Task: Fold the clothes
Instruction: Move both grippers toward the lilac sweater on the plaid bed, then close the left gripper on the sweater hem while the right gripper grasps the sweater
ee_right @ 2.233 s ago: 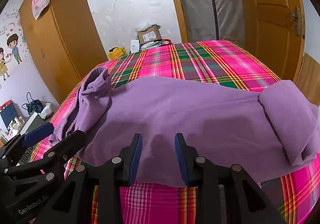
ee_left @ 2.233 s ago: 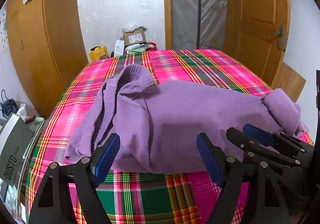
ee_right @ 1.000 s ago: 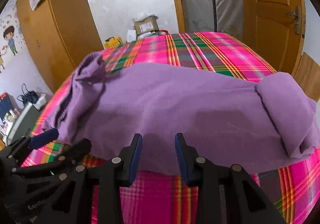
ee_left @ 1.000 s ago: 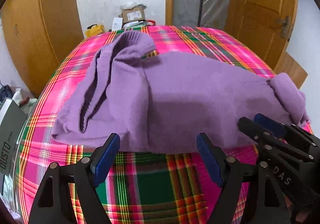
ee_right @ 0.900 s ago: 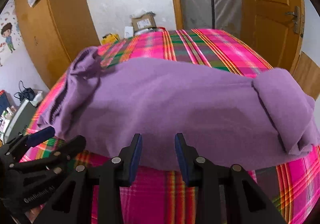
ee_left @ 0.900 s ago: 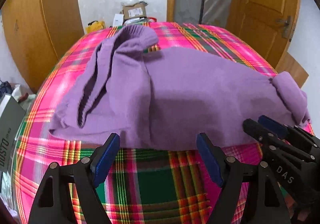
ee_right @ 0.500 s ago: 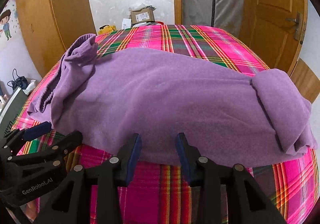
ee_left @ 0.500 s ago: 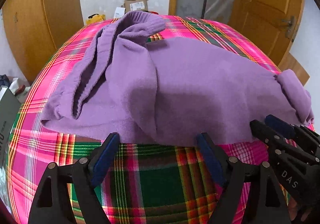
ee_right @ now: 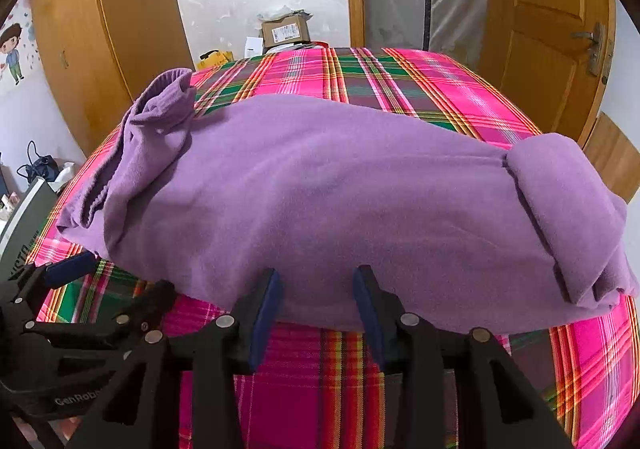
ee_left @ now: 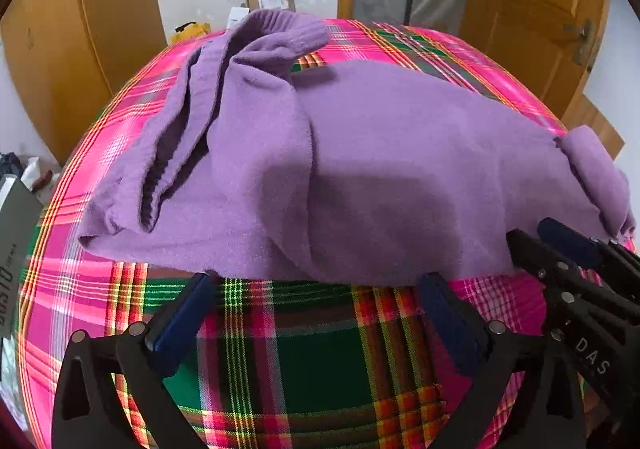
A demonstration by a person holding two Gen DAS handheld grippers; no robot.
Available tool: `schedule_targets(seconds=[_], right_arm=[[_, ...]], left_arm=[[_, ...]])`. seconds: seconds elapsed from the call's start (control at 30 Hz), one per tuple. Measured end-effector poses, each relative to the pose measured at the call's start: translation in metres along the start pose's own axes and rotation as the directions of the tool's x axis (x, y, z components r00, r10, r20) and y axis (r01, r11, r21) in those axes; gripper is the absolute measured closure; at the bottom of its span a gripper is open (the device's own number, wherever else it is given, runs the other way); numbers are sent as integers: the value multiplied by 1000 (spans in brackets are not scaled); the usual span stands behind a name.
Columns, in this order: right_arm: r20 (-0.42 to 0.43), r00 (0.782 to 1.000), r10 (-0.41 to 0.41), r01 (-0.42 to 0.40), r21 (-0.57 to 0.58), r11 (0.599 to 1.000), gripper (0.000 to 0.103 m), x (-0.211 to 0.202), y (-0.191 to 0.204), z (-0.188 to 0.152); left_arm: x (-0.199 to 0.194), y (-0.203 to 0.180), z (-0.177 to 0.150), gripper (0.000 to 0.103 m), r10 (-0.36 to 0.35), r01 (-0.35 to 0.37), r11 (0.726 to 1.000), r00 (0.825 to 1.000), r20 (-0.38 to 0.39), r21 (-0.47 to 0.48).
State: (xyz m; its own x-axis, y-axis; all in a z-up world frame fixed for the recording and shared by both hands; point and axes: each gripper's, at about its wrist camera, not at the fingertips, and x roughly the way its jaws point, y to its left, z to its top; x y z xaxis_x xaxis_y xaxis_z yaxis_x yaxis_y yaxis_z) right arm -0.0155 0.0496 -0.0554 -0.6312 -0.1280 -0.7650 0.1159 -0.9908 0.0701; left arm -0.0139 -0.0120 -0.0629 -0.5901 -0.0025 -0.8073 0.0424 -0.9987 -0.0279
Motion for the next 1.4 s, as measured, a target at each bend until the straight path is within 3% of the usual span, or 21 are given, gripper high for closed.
schedule_targets(seconds=[0.37, 0.5, 0.57, 0.73, 0.83, 1.03, 1.23, 1.4], right_arm=[[5, 999, 38, -38, 19, 999, 56, 0, -3, -1], [21, 994, 109, -110, 68, 992, 56, -2, -13, -1], [28, 992, 127, -129, 77, 989, 58, -3, -17, -2], [53, 994, 99, -102, 48, 994, 61, -12, -23, -3], [74, 994, 83, -87, 42, 995, 61, -17, -30, -4], [77, 991, 109, -108, -16, 994, 73, -22, -34, -8], [102, 994, 25, -26, 7, 1000, 76, -37, -65, -11], [123, 982, -144, 129, 121, 984, 76, -49, -112, -14]], left_arm=[[1, 1, -1, 1, -15, 15, 1000, 1000, 4, 4], [-9, 11, -2, 1, -139, 140, 990, 989, 47, -26], [-16, 14, 0, 1, -147, 149, 989, 986, 77, -20], [-25, 32, 10, 1, -223, 233, 967, 970, 99, -103], [-25, 37, 16, 1, -205, 214, 972, 974, 98, -98], [-22, 28, 31, 1, -204, 208, 976, 977, 70, -58], [-2, 27, 49, 2, -144, 144, 988, 990, 12, -63], [12, 30, 57, 4, -132, 130, 988, 991, -15, -85]])
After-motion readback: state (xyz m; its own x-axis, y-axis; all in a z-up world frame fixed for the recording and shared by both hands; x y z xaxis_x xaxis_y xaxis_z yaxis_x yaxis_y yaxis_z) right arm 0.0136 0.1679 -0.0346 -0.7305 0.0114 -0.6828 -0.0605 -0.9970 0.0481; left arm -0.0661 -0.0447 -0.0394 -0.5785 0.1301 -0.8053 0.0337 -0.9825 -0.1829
